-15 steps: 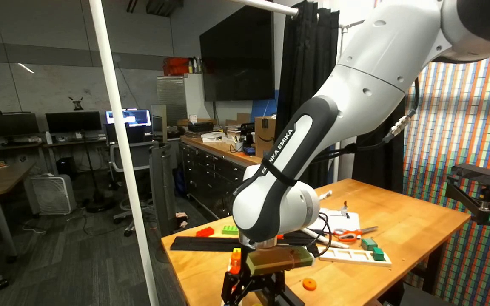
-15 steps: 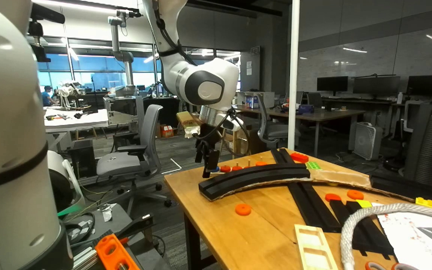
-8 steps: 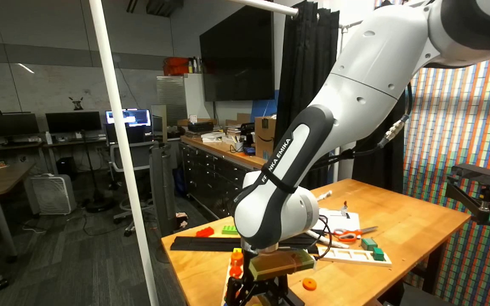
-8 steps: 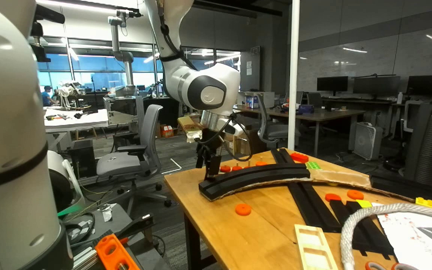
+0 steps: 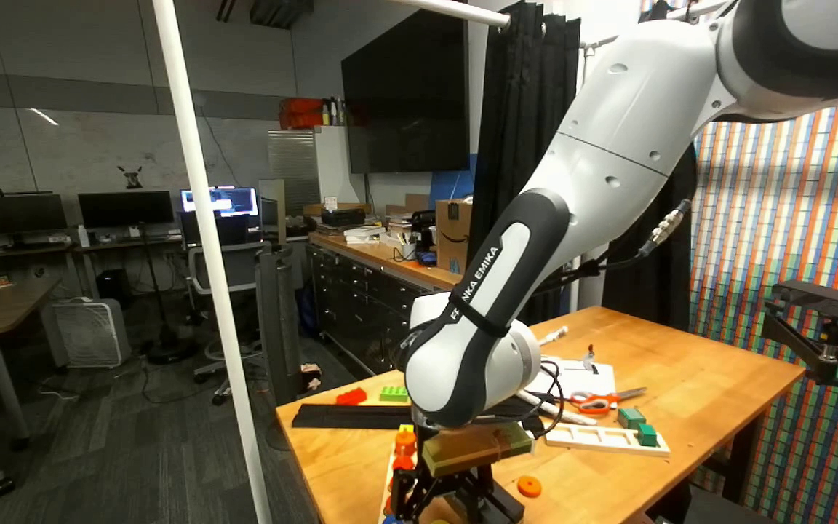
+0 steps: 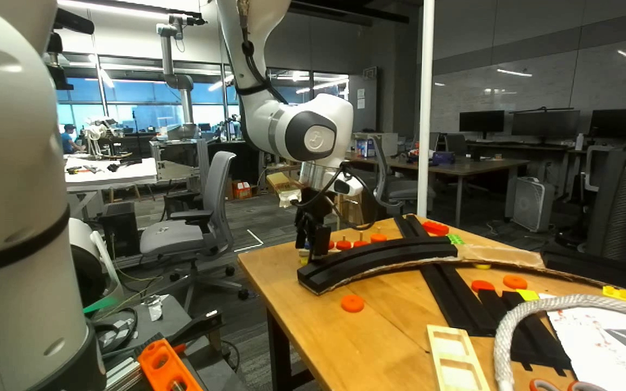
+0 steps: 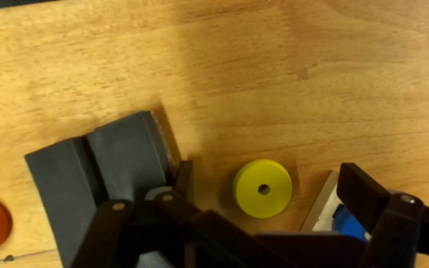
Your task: Take the orange coin from the table and put it on the rack, then take a different orange coin from the rack and put it on the table, and put a yellow one on top of the orange one on the rack
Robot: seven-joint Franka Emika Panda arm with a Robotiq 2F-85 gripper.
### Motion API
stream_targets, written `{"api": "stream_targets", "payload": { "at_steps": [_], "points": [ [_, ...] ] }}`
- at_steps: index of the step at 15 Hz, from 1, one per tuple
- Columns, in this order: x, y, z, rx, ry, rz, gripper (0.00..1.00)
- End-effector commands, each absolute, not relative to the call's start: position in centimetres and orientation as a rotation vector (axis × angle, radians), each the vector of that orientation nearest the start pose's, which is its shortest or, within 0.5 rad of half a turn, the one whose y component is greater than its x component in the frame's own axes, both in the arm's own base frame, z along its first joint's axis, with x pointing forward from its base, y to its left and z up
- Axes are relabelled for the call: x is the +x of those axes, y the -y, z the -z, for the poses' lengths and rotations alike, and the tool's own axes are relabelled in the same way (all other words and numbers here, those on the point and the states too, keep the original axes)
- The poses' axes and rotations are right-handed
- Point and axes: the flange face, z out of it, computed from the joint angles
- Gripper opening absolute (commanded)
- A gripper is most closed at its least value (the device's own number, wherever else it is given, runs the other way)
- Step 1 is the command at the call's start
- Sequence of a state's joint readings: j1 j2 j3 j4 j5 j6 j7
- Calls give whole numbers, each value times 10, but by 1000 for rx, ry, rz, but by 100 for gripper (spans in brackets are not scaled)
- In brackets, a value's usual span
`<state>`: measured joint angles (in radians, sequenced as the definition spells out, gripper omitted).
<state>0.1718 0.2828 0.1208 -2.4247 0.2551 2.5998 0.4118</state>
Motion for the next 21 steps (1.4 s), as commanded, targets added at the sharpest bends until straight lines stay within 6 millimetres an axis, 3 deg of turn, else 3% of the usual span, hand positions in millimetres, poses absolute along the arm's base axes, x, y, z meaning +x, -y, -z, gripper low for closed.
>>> {"api": "stream_targets", "payload": {
  "at_steps": [1,6,21],
  "points": [
    [475,-133,-182,-3011,-568,-194,100],
    [482,-131,-175,-3022,-606,-167,100],
    [474,-142,-181,-2948,-725,-174,100]
  ]
}}
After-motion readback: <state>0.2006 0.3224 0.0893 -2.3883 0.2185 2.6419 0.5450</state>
